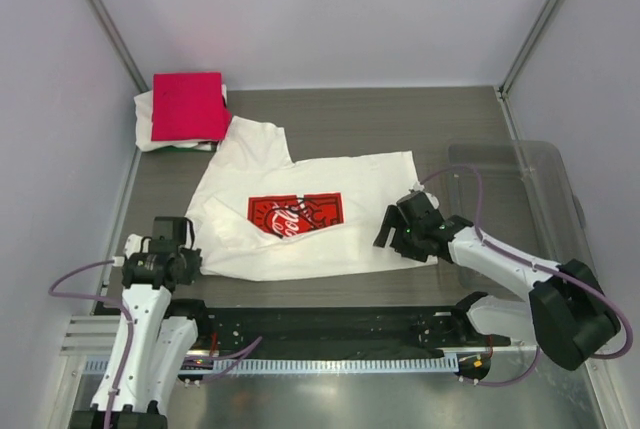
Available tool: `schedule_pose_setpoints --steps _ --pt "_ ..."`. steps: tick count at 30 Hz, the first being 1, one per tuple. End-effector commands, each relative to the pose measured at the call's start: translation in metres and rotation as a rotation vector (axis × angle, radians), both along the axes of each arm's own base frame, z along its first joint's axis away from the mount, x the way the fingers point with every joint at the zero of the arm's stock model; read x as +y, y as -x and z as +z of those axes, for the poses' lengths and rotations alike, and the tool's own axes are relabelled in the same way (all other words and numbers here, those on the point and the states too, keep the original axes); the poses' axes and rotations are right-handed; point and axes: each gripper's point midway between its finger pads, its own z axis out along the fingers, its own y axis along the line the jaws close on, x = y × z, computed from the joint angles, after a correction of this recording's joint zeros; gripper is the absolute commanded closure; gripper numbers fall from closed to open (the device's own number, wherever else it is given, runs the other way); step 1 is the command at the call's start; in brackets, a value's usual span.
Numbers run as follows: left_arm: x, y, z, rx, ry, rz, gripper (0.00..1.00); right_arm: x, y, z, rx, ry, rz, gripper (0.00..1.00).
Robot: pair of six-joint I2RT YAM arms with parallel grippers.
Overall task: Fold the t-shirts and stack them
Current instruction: Fold the tshirt
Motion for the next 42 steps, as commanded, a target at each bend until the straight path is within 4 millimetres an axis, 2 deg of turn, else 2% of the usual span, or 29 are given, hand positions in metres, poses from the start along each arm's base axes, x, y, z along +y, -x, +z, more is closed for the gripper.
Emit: schedule_pose_setpoints --steps 1,3,4,6,7,8,9,12,13,15,19,20,21,22,23,25,26,27,29,30,31,33,34,36,37,38,39,41,42 --pt "-0.001 0.021 0.019 0.010 0.016 0.024 0.96 -0.019 0.058 -0.027 0.192 0.044 -0.031 0.16" --pt "-0.005 0.021 0.024 -0.016 0.022 -0.017 0.85 -0.016 0.060 -0.020 0.173 0.023 -0.032 0.16" --pt "-0.007 0.018 0.029 -0.054 0.027 -0.037 0.62 -0.014 0.063 -0.019 0.170 0.018 -0.026 0.16" --pt "-0.010 0.015 0.034 -0.091 0.024 -0.087 0.45 -0.011 0.067 -0.013 0.168 0.002 -0.034 0.15" --pt "-0.010 0.009 0.044 -0.136 0.016 -0.102 0.35 -0.010 0.069 -0.011 0.169 -0.002 -0.033 0.15" --pt "-0.010 0.005 0.050 -0.157 0.006 -0.121 0.30 -0.008 0.074 -0.009 0.178 -0.002 -0.031 0.15" --pt "-0.009 0.003 0.054 -0.166 -0.013 -0.148 0.28 -0.008 0.074 -0.003 0.159 -0.009 -0.029 0.14" --pt "-0.008 -0.021 0.081 -0.231 -0.063 -0.221 0.28 -0.013 0.075 0.006 0.138 0.006 -0.036 0.14" --pt "-0.012 -0.038 0.094 -0.289 -0.092 -0.303 0.30 -0.013 0.072 0.015 0.117 0.001 -0.034 0.13" --pt "-0.017 -0.065 0.107 -0.297 -0.109 -0.386 0.31 -0.014 0.065 0.026 0.082 0.016 -0.024 0.13" --pt "-0.019 -0.129 0.133 -0.287 -0.199 -0.523 0.32 -0.005 0.044 0.055 0.023 0.033 0.018 0.13" --pt "-0.019 -0.148 0.123 -0.225 -0.207 -0.543 0.32 -0.003 0.041 0.058 0.015 0.038 0.028 0.14" --pt "-0.026 -0.175 0.149 -0.280 -0.234 -0.573 0.32 0.001 0.034 0.065 -0.002 0.041 0.043 0.14" --pt "-0.027 -0.190 0.152 -0.269 -0.269 -0.615 0.32 0.001 0.031 0.068 -0.017 0.048 0.046 0.14" --pt "-0.036 -0.224 0.158 -0.259 -0.289 -0.651 0.32 0.000 0.025 0.072 -0.040 0.054 0.040 0.14" --pt "-0.043 -0.255 0.157 -0.234 -0.309 -0.696 0.33 0.003 0.017 0.081 -0.091 0.042 0.047 0.14" --pt "-0.049 -0.279 0.129 -0.162 -0.295 -0.738 0.34 0.005 0.015 0.084 -0.109 0.029 0.051 0.14" --pt "-0.054 -0.301 0.148 -0.212 -0.306 -0.751 0.35 0.007 0.014 0.086 -0.121 0.020 0.057 0.14" --pt "-0.061 -0.331 0.138 -0.193 -0.320 -0.783 0.37 0.011 0.011 0.086 -0.132 0.008 0.077 0.14" --pt "-0.063 -0.347 0.100 -0.113 -0.302 -0.801 0.38 0.015 0.011 0.086 -0.135 -0.005 0.089 0.14" --pt "-0.064 -0.370 0.119 -0.165 -0.322 -0.795 0.39 0.015 0.011 0.084 -0.132 -0.004 0.091 0.14" --pt "-0.068 -0.389 0.102 -0.122 -0.315 -0.822 0.40 0.020 0.008 0.087 -0.156 -0.030 0.095 0.14" --pt "-0.071 -0.411 0.092 -0.124 -0.317 -0.830 0.40 0.021 0.011 0.085 -0.155 -0.044 0.104 0.14" --pt "-0.072 -0.427 0.077 -0.103 -0.325 -0.844 0.41 0.025 0.009 0.088 -0.179 -0.070 0.114 0.14" --pt "-0.071 -0.437 0.044 -0.054 -0.321 -0.853 0.40 0.026 0.011 0.087 -0.171 -0.077 0.123 0.14" --pt "-0.073 -0.452 0.059 -0.110 -0.346 -0.850 0.39 0.027 0.011 0.087 -0.174 -0.077 0.131 0.14" --pt "-0.071 -0.459 0.055 -0.117 -0.362 -0.855 0.38 0.027 0.011 0.085 -0.168 -0.073 0.130 0.14" --pt "-0.071 -0.467 0.032 -0.106 -0.376 -0.862 0.35 0.028 0.012 0.082 -0.156 -0.071 0.134 0.14" --pt "-0.070 -0.475 0.029 -0.126 -0.396 -0.850 0.34 0.028 0.013 0.080 -0.153 -0.073 0.134 0.14"
